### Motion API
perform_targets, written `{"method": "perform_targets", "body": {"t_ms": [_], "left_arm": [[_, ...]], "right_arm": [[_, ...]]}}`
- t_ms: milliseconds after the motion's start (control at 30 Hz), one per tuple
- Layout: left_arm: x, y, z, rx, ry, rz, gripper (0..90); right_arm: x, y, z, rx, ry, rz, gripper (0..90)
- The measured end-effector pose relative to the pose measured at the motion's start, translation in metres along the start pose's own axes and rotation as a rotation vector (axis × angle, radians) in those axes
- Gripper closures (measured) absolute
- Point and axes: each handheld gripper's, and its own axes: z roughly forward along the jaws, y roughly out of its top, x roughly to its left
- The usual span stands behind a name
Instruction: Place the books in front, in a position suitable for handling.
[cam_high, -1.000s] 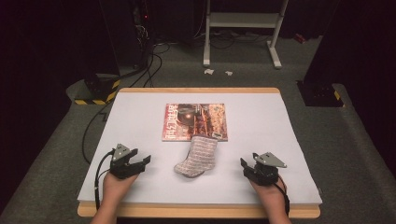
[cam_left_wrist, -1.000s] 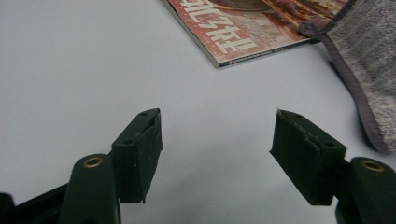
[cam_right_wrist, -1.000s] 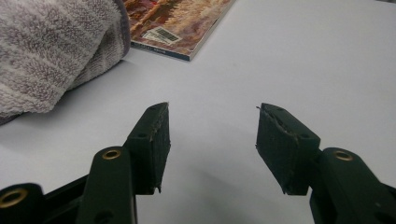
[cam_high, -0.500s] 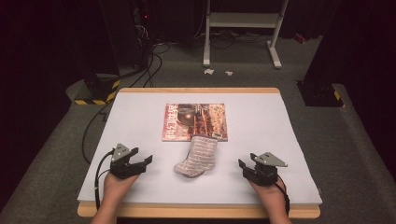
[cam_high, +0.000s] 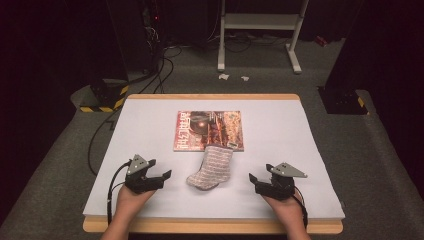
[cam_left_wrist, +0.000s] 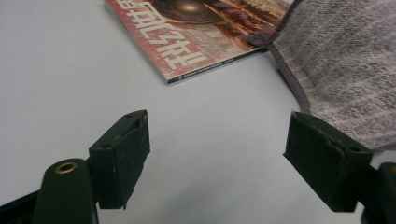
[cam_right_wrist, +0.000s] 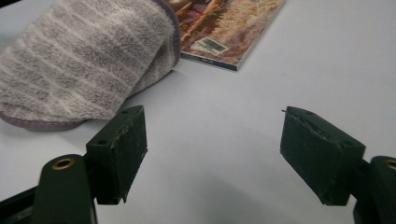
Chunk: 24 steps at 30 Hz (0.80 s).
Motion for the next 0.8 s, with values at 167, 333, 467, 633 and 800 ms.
{"method": "perform_targets", "body": {"t_ms": [167,333,467,633,800], "left_arm": [[-0.013,0.004,0.004,0.006,-0.06,0.02,20.9],[-0.04,0.007,0.011,-0.003,-0.136,0.08,19.7],[-0.061,0.008,0.02,0.003,-0.174,0.12,20.7],[-0.079,0.015,0.035,0.022,-0.204,0.138,23.9],[-0.09,0.021,0.057,0.082,-0.196,0.105,32.6]], "right_arm": [[0.004,0.0,0.0,-0.003,0.014,-0.019,21.0],[0.008,0.002,-0.002,-0.012,0.021,-0.021,21.4],[0.01,0.002,-0.001,-0.015,0.017,-0.026,20.7],[0.01,0.0,0.0,-0.013,0.006,-0.034,20.6],[0.008,-0.001,-0.001,-0.012,-0.006,-0.039,20.6]]}}
